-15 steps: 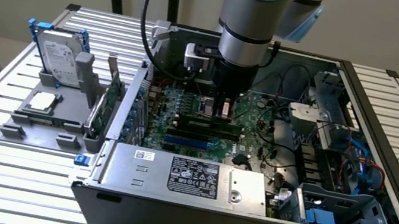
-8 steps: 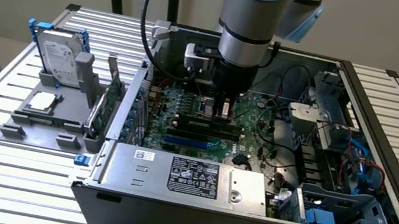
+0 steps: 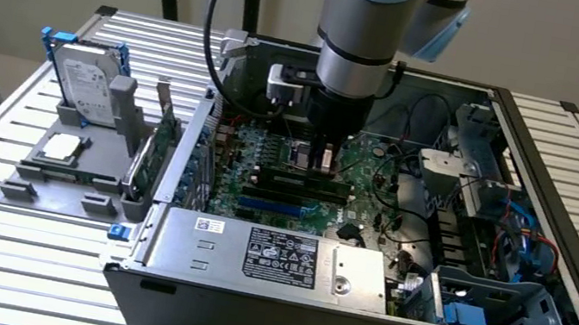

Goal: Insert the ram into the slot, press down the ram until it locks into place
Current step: 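Insert the ram into the slot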

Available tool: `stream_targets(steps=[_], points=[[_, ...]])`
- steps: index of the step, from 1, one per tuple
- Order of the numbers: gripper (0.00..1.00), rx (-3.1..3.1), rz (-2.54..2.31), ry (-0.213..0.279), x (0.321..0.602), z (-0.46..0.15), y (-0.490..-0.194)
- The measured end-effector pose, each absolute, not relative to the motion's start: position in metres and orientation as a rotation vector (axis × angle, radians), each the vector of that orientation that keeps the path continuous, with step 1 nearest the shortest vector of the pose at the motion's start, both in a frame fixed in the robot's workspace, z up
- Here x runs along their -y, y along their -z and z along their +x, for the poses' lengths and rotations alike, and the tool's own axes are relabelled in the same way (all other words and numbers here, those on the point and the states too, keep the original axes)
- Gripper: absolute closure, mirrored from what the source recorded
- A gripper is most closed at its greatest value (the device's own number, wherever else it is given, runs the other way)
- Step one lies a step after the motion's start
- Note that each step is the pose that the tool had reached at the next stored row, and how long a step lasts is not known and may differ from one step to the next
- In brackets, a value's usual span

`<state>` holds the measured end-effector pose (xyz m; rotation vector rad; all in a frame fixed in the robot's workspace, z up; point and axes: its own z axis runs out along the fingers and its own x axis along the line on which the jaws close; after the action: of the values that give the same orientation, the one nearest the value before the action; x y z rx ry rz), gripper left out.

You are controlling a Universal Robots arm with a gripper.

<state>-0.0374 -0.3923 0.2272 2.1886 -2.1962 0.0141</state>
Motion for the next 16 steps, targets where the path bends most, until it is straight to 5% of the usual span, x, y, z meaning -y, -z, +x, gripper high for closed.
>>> stream_targets(steps=[16], points=[[0.87,2.202,2.194,-0.028,0.3918,-0.0393,-0.2219]])
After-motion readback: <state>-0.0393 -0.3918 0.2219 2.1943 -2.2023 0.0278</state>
